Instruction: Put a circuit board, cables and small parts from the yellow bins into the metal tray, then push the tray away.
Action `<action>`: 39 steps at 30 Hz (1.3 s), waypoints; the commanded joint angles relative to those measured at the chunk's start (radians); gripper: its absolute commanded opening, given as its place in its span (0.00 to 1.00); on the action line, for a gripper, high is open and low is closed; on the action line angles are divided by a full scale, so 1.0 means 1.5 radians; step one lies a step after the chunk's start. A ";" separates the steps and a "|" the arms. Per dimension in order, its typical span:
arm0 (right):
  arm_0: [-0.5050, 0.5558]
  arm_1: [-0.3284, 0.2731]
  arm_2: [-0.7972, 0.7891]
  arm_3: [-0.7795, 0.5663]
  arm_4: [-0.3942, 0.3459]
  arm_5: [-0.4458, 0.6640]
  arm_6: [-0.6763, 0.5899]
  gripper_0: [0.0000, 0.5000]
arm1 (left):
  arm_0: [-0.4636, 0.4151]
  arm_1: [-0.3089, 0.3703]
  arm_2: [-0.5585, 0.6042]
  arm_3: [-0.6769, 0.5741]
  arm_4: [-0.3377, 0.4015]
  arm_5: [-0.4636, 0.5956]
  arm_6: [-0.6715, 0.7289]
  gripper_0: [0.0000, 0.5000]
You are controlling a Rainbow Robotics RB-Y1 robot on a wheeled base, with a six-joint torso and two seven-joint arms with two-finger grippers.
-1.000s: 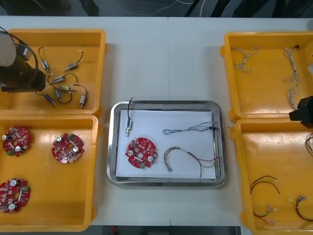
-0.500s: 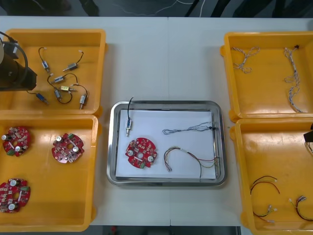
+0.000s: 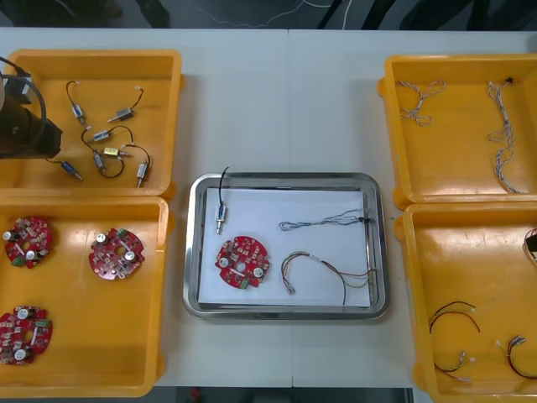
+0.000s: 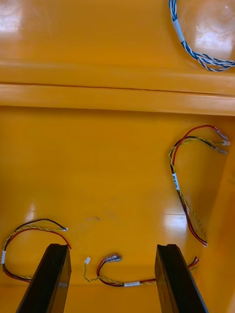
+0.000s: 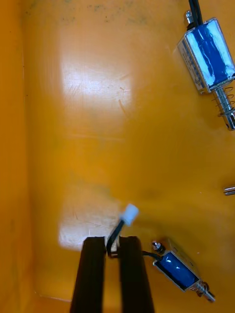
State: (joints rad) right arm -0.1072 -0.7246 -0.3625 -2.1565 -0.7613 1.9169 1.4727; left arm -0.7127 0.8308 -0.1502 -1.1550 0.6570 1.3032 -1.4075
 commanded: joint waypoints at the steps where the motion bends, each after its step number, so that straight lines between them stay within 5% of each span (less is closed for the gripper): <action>1: 0.010 -0.021 -0.022 0.015 0.010 0.002 -0.029 1.00 | 0.004 0.034 0.036 -0.018 0.009 0.015 -0.064 0.83; 3: 0.009 -0.021 -0.022 0.016 0.014 0.002 -0.031 1.00 | 0.004 0.034 0.046 -0.018 0.013 0.022 -0.066 1.00; 24: 0.009 -0.020 -0.024 0.012 0.000 -0.037 -0.058 1.00 | -0.026 0.032 0.119 -0.074 0.032 0.155 -0.014 1.00; 39: 0.009 -0.017 -0.025 0.000 -0.009 -0.048 -0.069 1.00 | -0.026 -0.019 0.123 -0.085 0.043 0.157 0.137 1.00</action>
State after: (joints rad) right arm -0.1067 -0.7246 -0.3626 -2.1261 -0.7662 1.8549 1.4164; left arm -0.7143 0.8225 -0.0028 -1.2543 0.7168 1.5290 -1.3694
